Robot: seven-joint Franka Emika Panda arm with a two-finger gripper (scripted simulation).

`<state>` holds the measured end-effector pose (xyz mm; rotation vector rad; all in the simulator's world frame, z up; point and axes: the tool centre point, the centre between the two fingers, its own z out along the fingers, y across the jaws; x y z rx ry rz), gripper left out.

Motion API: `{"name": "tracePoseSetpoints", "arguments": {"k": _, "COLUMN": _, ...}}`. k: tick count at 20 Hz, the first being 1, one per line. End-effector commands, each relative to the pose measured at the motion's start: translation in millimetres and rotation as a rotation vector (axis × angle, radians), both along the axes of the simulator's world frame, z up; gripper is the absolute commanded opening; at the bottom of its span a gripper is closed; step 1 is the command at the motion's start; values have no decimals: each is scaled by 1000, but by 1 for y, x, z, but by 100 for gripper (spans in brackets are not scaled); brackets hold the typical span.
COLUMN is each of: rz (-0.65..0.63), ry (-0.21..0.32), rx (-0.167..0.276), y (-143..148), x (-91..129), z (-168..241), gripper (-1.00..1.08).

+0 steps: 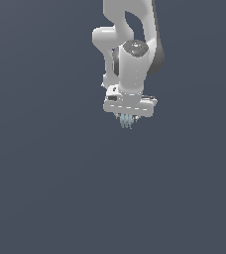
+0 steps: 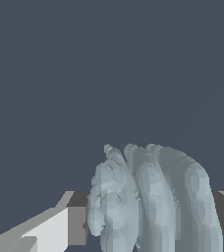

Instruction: Pick up the object and move it to a goal position.

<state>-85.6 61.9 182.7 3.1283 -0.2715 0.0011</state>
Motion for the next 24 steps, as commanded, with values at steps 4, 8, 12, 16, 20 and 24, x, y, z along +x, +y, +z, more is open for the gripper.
{"name": "tracePoseSetpoints", "arguments": {"k": 4, "rz": 0, "ry": 0, "rx": -2, "y": 43, "x": -25, "z": 40, "gripper": -100}}
{"name": "tracePoseSetpoints", "arguments": {"k": 8, "rz": 0, "ry": 0, "rx": -2, "y": 70, "x": -39, "z": 64, "gripper": -100}}
{"name": "tracePoseSetpoints", "arguments": {"k": 12, "rz": 0, "ry": 0, "rx": -1, "y": 92, "x": -50, "z": 84, "gripper": -100}}
{"name": "tracePoseSetpoints", "arguments": {"k": 16, "rz": 0, "ry": 0, "rx": 0, "y": 105, "x": -56, "z": 96, "gripper": -100}}
{"name": "tracePoseSetpoints", "arguments": {"k": 20, "rz": 0, "ry": 1, "rx": 1, "y": 109, "x": -57, "z": 100, "gripper": -100}}
{"name": "tracePoseSetpoints", "arguments": {"k": 24, "rz": 0, "ry": 1, "rx": 1, "y": 107, "x": -55, "z": 97, "gripper": -100}}
